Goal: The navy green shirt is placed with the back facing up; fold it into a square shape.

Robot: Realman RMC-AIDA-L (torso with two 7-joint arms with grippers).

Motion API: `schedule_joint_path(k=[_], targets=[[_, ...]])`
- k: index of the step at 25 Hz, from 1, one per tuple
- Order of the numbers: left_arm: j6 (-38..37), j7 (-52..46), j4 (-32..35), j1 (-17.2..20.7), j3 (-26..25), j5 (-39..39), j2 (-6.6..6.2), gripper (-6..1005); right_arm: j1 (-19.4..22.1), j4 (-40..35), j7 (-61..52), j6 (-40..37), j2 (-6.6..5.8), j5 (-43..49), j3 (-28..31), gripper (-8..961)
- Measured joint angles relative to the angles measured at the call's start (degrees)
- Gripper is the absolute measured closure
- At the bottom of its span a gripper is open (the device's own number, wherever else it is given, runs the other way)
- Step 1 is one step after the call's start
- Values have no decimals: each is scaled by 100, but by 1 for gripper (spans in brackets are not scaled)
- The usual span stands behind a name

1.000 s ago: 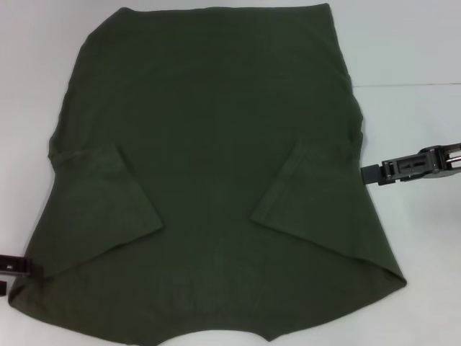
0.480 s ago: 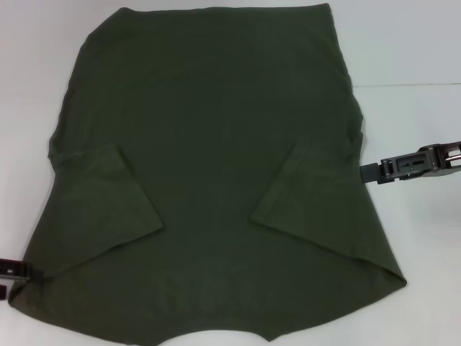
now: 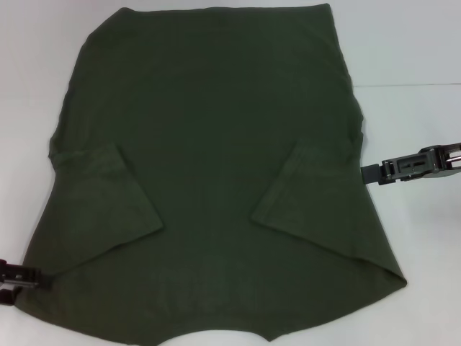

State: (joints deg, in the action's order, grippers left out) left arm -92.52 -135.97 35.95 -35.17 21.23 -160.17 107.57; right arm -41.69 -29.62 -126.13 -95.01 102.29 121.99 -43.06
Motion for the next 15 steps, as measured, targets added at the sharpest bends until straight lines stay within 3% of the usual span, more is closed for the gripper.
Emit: schedule_joint_path(k=[15], targets=[[37, 55, -351, -206, 4, 93, 20, 50, 21, 0, 1, 0, 0, -5, -1, 106]])
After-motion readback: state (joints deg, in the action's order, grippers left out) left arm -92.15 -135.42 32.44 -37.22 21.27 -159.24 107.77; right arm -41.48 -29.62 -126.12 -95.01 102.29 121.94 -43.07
